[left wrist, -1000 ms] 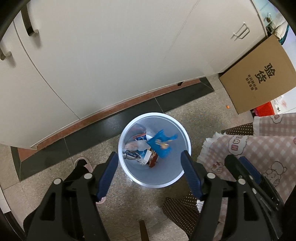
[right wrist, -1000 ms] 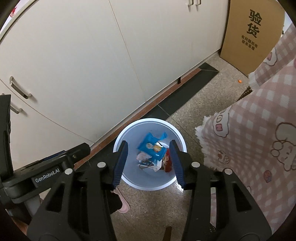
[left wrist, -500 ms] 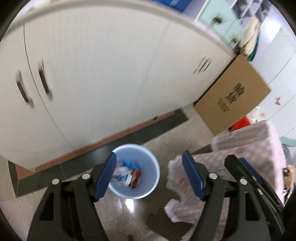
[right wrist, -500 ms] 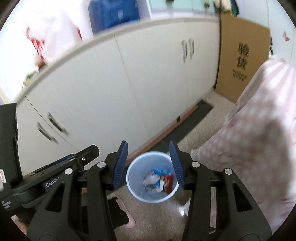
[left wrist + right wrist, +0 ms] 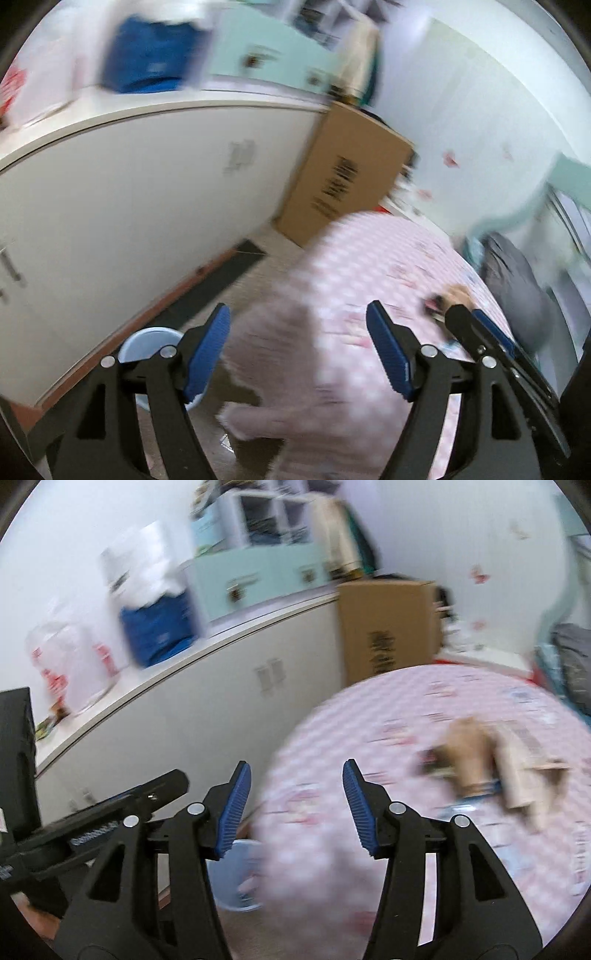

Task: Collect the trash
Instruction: 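Move both tools back over the table toward the beige paper bag, then grasp the beige paper bag with the right tool while the left tool grasps the tan cloth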

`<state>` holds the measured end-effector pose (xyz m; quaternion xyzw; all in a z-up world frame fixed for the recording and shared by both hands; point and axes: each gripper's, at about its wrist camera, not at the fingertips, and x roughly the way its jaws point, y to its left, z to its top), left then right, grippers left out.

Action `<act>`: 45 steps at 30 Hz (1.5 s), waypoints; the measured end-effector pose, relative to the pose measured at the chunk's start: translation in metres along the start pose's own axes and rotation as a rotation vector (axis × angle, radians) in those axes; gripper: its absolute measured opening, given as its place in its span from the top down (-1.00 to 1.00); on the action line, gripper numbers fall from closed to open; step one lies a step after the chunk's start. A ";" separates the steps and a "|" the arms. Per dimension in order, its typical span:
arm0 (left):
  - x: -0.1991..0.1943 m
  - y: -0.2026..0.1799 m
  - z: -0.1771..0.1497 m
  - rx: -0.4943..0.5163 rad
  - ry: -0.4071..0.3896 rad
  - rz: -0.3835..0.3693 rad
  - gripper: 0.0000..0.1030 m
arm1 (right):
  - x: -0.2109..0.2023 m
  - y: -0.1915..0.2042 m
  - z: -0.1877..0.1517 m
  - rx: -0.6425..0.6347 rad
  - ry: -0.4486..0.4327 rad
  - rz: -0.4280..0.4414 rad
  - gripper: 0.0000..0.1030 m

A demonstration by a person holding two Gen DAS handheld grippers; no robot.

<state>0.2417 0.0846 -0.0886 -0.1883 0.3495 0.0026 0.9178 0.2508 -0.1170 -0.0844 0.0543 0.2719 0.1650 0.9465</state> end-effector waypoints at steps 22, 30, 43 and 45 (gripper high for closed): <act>0.133 -0.187 -0.037 0.180 0.228 -0.150 0.03 | -0.021 -0.251 -0.037 0.393 0.070 -0.257 -0.18; 0.147 -0.190 -0.034 0.184 0.263 -0.178 0.96 | 0.007 -0.262 -0.029 0.377 0.165 -0.255 0.32; 0.096 -0.183 -0.010 0.192 0.120 -0.247 0.97 | -0.029 -0.247 -0.015 0.336 -0.023 -0.268 0.91; 0.085 -0.176 -0.005 0.175 0.098 -0.259 0.97 | -0.037 -0.239 -0.009 0.320 -0.050 -0.256 0.91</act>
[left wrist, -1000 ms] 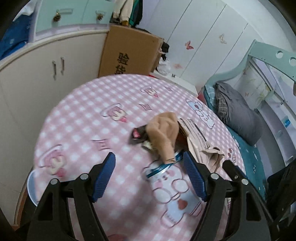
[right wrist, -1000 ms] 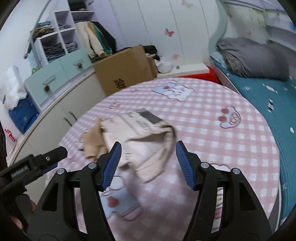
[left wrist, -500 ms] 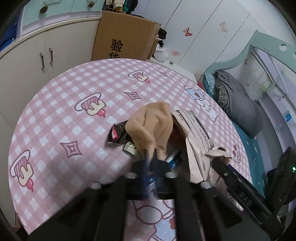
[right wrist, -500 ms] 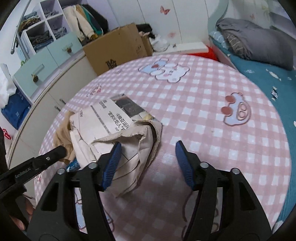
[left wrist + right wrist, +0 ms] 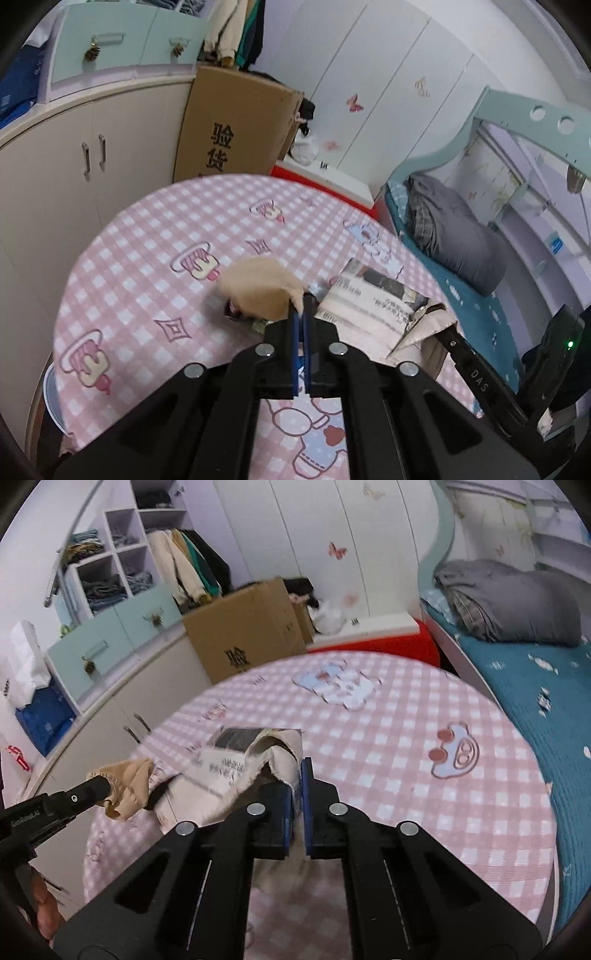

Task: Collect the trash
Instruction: 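Grasp the beige paper bag with the right tool while the left tool grasps the tan cloth, then carry the paper bag and tan cloth over the wastebasket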

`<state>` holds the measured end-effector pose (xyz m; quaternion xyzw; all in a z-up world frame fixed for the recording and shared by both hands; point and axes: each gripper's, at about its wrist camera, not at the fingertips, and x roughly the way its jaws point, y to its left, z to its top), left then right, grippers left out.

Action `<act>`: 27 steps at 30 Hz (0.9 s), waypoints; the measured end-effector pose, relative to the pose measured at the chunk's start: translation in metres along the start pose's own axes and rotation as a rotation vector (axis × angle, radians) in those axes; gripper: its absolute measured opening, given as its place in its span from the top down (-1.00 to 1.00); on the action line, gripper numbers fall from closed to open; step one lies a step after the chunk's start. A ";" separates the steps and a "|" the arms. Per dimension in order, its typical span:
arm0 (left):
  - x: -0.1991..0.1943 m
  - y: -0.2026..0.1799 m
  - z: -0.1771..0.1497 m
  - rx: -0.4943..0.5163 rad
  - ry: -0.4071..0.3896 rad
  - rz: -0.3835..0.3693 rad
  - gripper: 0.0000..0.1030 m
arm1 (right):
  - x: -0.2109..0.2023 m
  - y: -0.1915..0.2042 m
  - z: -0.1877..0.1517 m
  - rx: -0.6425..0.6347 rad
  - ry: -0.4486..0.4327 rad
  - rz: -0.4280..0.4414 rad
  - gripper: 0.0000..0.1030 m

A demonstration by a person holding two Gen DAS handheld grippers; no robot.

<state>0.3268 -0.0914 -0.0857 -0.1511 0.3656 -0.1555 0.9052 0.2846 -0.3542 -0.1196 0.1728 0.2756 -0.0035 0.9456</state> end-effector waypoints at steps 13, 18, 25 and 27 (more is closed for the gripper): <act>-0.103 0.059 -0.003 -0.078 -0.161 0.049 0.97 | -0.031 0.098 -0.002 -0.132 -0.044 0.112 0.91; -0.137 0.104 -0.014 -0.131 -0.190 0.127 0.97 | -0.027 0.154 -0.021 -0.203 -0.013 0.165 0.91; -0.178 0.196 -0.039 -0.257 -0.209 0.232 0.97 | -0.015 0.241 -0.063 -0.313 0.048 0.253 0.91; -0.186 0.227 -0.050 -0.305 -0.205 0.268 0.97 | -0.008 0.269 -0.082 -0.351 0.075 0.281 0.91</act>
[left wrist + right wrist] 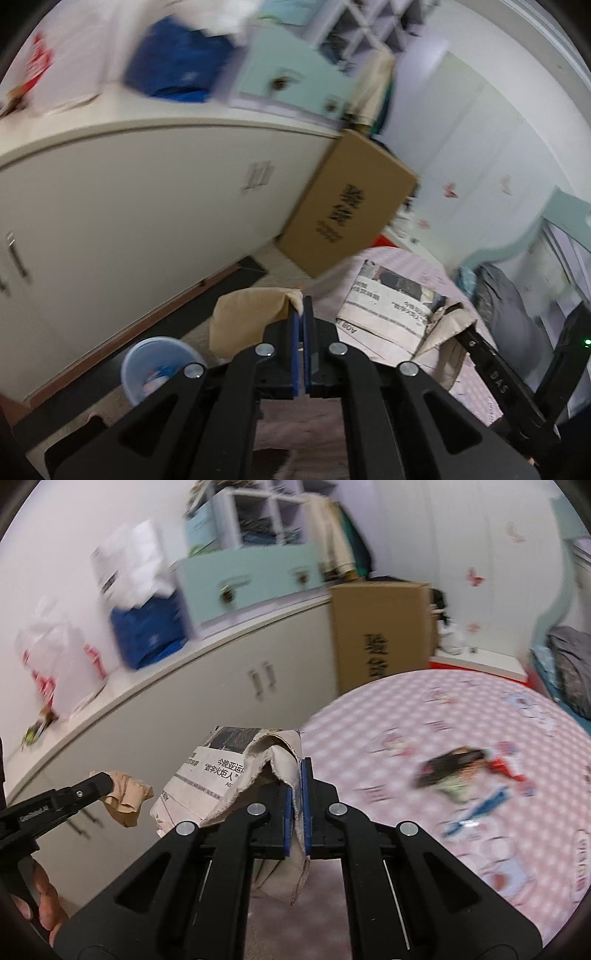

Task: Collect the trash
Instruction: 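Carry the paper bag and tan cloth over the wastebasket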

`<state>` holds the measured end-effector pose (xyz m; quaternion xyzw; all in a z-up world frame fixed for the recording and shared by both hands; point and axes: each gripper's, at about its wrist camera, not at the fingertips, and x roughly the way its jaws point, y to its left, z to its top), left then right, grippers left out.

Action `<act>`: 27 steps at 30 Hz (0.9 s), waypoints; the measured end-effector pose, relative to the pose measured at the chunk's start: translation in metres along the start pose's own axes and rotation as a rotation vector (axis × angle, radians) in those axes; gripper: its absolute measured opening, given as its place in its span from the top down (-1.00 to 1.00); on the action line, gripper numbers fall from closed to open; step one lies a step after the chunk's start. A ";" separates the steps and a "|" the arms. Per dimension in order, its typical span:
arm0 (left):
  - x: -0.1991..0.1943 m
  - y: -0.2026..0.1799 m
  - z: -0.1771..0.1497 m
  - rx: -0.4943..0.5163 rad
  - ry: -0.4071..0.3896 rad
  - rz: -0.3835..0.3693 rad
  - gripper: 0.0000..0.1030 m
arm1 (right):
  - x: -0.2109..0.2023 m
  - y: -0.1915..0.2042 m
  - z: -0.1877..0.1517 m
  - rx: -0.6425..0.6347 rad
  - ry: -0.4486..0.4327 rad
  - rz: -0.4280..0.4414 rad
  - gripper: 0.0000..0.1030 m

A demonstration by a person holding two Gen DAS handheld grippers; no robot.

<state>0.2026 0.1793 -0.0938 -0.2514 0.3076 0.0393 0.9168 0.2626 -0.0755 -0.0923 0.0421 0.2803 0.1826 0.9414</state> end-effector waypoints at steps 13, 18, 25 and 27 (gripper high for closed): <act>0.058 0.154 -0.026 -0.198 0.127 0.190 0.97 | 0.106 0.117 -0.070 -0.178 0.206 0.086 0.91; 0.095 0.187 -0.046 -0.237 0.217 0.226 0.97 | 0.147 0.135 -0.105 -0.222 0.293 0.074 0.91; 0.148 0.208 -0.070 -0.250 0.336 0.253 0.97 | 0.196 0.133 -0.144 -0.256 0.384 0.004 0.91; 0.164 0.209 -0.074 -0.245 0.359 0.257 0.97 | 0.208 0.129 -0.152 -0.250 0.410 -0.006 0.91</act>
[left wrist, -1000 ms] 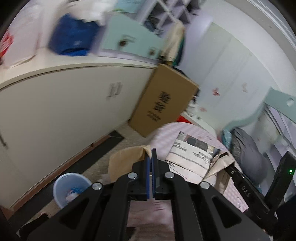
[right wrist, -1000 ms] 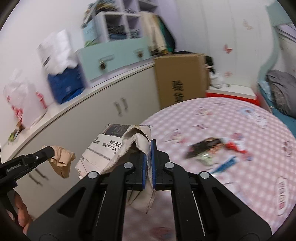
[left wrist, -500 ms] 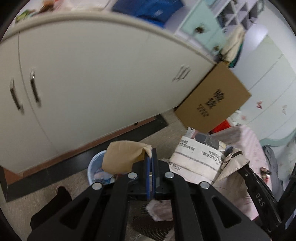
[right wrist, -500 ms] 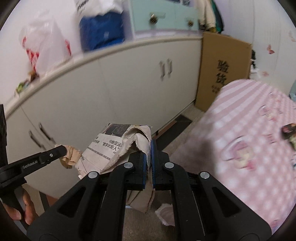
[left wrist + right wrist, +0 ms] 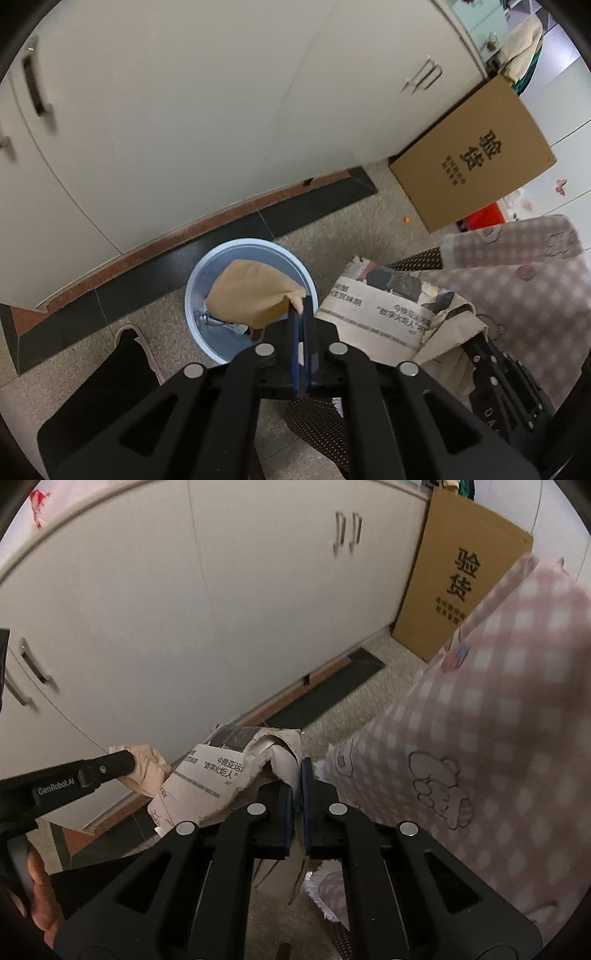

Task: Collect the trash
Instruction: 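Carry the paper bag and tan cloth over the wastebasket, then open both tools to drop the paper bag and cloth into the wastebasket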

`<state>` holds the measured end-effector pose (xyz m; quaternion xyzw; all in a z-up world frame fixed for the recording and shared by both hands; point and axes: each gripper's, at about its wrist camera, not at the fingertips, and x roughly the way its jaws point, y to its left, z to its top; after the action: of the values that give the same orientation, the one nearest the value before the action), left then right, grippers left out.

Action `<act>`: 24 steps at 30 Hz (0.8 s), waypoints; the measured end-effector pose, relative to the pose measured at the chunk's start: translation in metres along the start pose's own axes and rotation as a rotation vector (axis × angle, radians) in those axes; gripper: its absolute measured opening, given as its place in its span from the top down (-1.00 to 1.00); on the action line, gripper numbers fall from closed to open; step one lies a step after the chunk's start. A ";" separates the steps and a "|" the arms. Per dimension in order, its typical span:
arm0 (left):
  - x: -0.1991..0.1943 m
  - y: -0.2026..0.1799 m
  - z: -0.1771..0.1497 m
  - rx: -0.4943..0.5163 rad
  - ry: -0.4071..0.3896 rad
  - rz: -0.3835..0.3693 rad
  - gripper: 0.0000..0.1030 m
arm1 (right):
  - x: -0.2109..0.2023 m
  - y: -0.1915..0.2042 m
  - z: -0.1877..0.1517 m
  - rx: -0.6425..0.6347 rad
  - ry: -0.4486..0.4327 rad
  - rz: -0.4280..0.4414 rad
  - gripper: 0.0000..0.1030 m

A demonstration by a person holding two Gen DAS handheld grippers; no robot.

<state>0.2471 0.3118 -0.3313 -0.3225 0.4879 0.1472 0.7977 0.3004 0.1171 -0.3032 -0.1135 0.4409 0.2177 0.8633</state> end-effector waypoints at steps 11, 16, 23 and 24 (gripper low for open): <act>0.041 -0.004 0.001 -0.014 0.066 0.031 -0.20 | 0.030 -0.019 0.002 0.020 0.043 -0.028 0.91; 0.041 -0.005 0.000 -0.005 0.069 0.048 -0.22 | 0.035 -0.019 0.002 0.021 0.055 -0.025 0.91; 0.025 -0.003 -0.003 -0.003 0.038 0.063 -0.25 | 0.038 -0.012 0.005 0.012 0.055 -0.018 0.91; 0.023 -0.002 -0.004 -0.006 0.033 0.064 -0.26 | 0.038 -0.009 0.005 0.009 0.055 -0.016 0.91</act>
<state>0.2567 0.3057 -0.3517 -0.3114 0.5107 0.1687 0.7835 0.3278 0.1216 -0.3308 -0.1188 0.4645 0.2056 0.8531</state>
